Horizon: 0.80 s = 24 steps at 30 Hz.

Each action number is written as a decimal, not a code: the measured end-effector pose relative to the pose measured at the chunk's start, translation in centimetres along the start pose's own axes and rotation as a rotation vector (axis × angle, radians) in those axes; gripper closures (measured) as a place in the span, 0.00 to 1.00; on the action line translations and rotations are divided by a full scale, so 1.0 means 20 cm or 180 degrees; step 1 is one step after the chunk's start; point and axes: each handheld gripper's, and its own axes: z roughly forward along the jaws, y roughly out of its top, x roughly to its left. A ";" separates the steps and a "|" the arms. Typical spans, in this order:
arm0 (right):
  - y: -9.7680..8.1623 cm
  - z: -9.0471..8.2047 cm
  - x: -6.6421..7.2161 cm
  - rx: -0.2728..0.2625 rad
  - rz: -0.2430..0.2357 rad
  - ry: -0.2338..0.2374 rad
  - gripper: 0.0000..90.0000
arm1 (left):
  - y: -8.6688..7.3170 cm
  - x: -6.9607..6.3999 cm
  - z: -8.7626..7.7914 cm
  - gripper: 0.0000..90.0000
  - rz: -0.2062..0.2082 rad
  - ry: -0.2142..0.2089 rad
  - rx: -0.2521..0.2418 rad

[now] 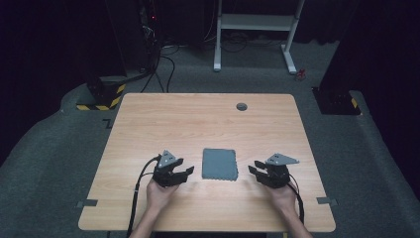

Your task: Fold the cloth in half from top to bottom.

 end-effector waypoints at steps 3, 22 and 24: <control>-0.02 -0.03 -0.02 -0.0023 0.0051 -0.0044 0.69 | -0.02 0.02 -0.03 0.46 0.0024 0.0050 0.0008; -0.14 -0.12 -0.11 -0.0035 0.0262 -0.0211 0.67 | -0.14 0.10 -0.12 0.45 -0.0157 0.0231 -0.0011; -0.16 -0.12 -0.12 -0.0015 0.0288 -0.0230 0.67 | -0.16 0.10 -0.12 0.45 -0.0152 0.0282 0.0019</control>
